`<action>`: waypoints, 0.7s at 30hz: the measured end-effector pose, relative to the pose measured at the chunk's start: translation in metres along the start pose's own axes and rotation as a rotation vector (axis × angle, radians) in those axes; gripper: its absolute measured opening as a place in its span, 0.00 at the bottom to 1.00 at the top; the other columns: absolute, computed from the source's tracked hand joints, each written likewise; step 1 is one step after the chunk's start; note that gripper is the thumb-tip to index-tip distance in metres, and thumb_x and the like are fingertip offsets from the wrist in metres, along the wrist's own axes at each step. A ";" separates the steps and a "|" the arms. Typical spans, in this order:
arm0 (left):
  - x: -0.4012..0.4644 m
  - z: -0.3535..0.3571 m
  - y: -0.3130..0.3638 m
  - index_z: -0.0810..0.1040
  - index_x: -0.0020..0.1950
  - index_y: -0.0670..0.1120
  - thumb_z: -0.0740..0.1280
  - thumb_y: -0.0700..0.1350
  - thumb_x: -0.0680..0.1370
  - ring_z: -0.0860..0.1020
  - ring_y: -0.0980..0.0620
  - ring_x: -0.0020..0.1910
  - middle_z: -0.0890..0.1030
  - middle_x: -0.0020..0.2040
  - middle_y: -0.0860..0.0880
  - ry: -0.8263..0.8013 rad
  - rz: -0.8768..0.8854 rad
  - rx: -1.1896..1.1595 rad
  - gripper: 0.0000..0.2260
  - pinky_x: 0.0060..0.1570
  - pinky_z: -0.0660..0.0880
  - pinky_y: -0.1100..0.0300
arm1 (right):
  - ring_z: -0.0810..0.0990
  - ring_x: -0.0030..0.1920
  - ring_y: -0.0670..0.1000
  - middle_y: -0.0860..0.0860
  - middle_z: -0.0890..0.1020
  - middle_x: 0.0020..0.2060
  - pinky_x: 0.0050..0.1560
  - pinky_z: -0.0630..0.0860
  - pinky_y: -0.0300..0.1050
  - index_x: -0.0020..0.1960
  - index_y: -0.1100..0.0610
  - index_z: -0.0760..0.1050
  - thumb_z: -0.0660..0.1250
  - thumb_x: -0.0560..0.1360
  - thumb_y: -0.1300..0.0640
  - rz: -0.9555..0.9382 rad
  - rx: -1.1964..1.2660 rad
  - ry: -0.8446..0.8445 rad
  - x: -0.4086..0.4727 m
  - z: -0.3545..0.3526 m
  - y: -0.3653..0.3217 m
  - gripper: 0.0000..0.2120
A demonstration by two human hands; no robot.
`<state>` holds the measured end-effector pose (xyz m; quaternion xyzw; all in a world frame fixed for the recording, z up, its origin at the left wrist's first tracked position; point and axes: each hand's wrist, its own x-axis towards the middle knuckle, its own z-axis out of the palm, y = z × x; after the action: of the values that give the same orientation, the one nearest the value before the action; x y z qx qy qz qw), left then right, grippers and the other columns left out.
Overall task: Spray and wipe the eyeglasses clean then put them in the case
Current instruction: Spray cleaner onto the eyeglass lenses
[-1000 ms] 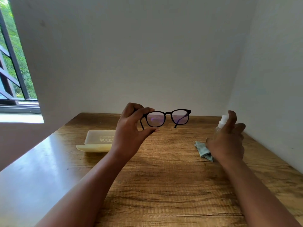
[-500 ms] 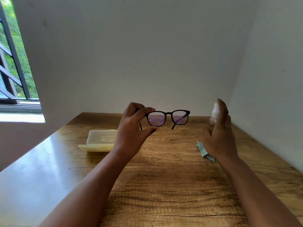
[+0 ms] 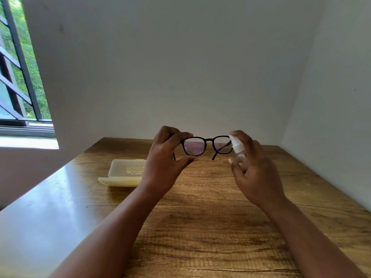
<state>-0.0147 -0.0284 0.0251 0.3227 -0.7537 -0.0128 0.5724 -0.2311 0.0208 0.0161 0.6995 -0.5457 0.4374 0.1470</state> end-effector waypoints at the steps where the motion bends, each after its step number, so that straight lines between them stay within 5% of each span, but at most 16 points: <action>1: 0.000 0.000 0.000 0.80 0.60 0.46 0.81 0.45 0.64 0.75 0.51 0.52 0.73 0.52 0.52 0.001 0.001 -0.003 0.26 0.52 0.76 0.53 | 0.77 0.34 0.48 0.50 0.75 0.51 0.26 0.76 0.43 0.73 0.42 0.59 0.68 0.75 0.58 0.013 -0.001 0.023 0.001 -0.002 0.001 0.31; 14: 0.000 -0.001 -0.001 0.80 0.60 0.47 0.81 0.47 0.64 0.75 0.51 0.52 0.73 0.53 0.52 0.008 -0.010 0.021 0.26 0.53 0.76 0.55 | 0.72 0.32 0.42 0.47 0.72 0.41 0.28 0.63 0.34 0.69 0.44 0.62 0.69 0.71 0.65 0.036 0.096 0.044 -0.001 -0.004 -0.004 0.33; 21: 0.000 0.000 -0.001 0.80 0.60 0.47 0.81 0.46 0.64 0.75 0.51 0.53 0.73 0.53 0.50 0.005 -0.005 0.018 0.26 0.53 0.76 0.53 | 0.73 0.31 0.52 0.53 0.73 0.48 0.24 0.68 0.39 0.76 0.45 0.58 0.67 0.73 0.65 0.068 -0.132 0.116 0.000 -0.004 0.002 0.37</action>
<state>-0.0139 -0.0290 0.0250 0.3296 -0.7515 -0.0065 0.5715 -0.2345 0.0231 0.0179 0.6428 -0.5875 0.4450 0.2091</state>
